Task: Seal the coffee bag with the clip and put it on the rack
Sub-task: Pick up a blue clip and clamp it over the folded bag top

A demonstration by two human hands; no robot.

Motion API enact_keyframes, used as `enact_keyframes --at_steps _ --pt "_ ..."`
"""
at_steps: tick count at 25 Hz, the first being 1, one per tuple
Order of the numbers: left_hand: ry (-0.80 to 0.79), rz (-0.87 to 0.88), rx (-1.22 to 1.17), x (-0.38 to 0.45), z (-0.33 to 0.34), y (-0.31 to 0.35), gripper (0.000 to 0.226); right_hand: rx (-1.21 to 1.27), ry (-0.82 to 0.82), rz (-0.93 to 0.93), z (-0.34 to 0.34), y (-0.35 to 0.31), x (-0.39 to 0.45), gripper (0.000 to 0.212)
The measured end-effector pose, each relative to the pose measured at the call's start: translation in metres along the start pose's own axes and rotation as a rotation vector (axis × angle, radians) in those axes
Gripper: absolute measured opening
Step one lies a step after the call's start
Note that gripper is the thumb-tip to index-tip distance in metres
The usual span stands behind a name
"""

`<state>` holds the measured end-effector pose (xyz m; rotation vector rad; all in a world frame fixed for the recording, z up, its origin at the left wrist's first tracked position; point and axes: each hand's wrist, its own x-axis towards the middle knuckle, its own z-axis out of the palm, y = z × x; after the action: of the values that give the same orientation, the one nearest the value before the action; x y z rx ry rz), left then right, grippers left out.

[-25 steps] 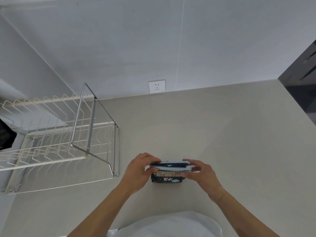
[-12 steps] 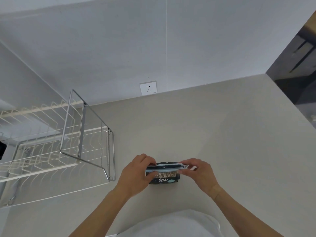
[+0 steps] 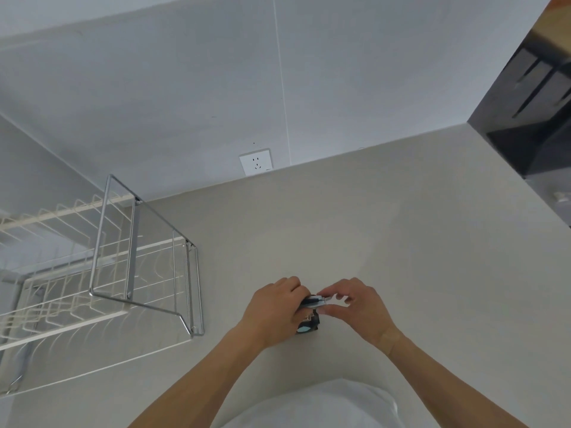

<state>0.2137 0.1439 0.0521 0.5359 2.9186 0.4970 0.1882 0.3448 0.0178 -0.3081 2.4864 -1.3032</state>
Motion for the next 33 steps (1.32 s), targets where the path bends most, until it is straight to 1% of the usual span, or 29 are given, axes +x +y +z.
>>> enact_keyframes --at_steps 3,5,9,12,19,24,27,30,33 --pt "-0.005 0.008 -0.024 0.0 0.001 -0.001 0.022 0.004 0.002 -0.003 -0.003 0.001 0.0 0.023" --pt "-0.005 0.02 -0.016 -0.002 0.002 -0.001 0.022 -0.019 -0.028 -0.023 -0.003 0.0 -0.001 0.023" --pt "0.017 0.045 0.004 -0.004 0.005 0.0 0.024 -0.125 -0.104 -0.131 -0.007 -0.004 0.0 0.017" --pt "0.033 0.047 0.005 -0.004 0.005 0.0 0.022 -0.202 -0.085 -0.205 -0.01 -0.008 0.002 0.016" --pt "0.071 0.04 0.006 -0.004 0.005 0.0 0.015 -0.165 -0.028 -0.229 -0.003 -0.009 0.005 0.013" --pt "0.089 0.042 0.031 -0.006 0.008 -0.001 0.014 -0.185 0.004 -0.276 0.003 -0.007 0.004 0.016" --pt "0.089 0.013 0.017 -0.007 0.007 -0.005 0.021 -0.185 -0.006 -0.215 0.0 -0.008 0.007 0.017" --pt "0.107 -0.05 -0.114 -0.013 0.002 -0.007 0.028 -0.167 -0.047 -0.159 0.001 -0.005 0.004 0.021" --pt "0.157 -0.078 -0.153 -0.016 -0.002 -0.004 0.016 0.004 -0.074 -0.066 0.005 -0.007 -0.001 0.027"
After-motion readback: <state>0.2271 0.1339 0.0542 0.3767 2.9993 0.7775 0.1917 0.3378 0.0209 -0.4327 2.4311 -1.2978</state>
